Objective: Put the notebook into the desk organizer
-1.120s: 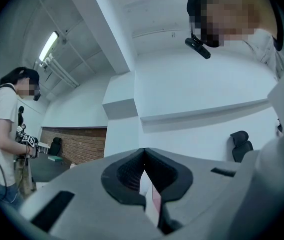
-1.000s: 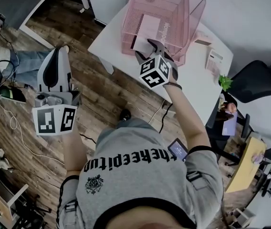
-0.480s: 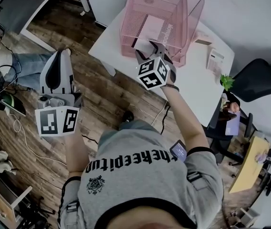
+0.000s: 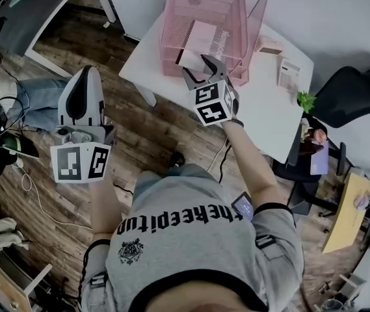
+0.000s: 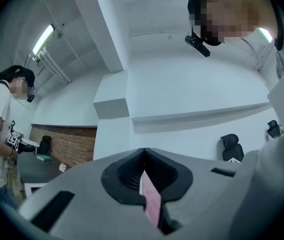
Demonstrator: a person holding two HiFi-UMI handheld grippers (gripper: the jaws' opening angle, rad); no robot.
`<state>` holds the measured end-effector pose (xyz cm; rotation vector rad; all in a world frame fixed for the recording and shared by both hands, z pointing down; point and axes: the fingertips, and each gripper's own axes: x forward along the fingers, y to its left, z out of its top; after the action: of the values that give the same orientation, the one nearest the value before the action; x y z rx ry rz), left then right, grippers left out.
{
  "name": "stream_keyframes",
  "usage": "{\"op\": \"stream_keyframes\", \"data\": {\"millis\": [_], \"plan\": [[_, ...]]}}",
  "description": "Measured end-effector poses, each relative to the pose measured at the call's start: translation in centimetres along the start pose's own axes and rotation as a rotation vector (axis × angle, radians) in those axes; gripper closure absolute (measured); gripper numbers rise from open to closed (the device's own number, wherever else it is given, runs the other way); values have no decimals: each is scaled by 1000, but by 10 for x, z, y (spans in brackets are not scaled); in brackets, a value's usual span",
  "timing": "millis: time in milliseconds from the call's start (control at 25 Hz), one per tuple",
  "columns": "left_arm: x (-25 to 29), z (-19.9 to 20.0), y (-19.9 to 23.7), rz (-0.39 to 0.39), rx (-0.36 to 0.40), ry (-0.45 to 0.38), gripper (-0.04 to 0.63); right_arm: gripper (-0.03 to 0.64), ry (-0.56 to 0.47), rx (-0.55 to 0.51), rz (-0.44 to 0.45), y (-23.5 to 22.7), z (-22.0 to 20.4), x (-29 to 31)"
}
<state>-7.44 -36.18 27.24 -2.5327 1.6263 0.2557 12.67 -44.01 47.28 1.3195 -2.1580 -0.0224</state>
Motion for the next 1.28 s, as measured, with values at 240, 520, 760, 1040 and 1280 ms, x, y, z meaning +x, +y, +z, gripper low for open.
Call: {"op": "stream_keyframes", "data": {"millis": [240,520,760,1040,1280], "plan": [[-8,14,0,-54,-1,-12,592,504,-77,137,-23,8,19,-31],[-15,24,0,-124,-14,-25,592,615,-174,231,-136,7,42,-70],[-25,32,-9,-181,-28,-29,592,615,-226,298,-206,10,50,-108],[-37,40,-25,-258,-51,-43,592,615,-303,356,-309,10,60,-162],[-49,47,-41,-311,-69,-57,592,614,-363,365,-392,12,69,-209]]}}
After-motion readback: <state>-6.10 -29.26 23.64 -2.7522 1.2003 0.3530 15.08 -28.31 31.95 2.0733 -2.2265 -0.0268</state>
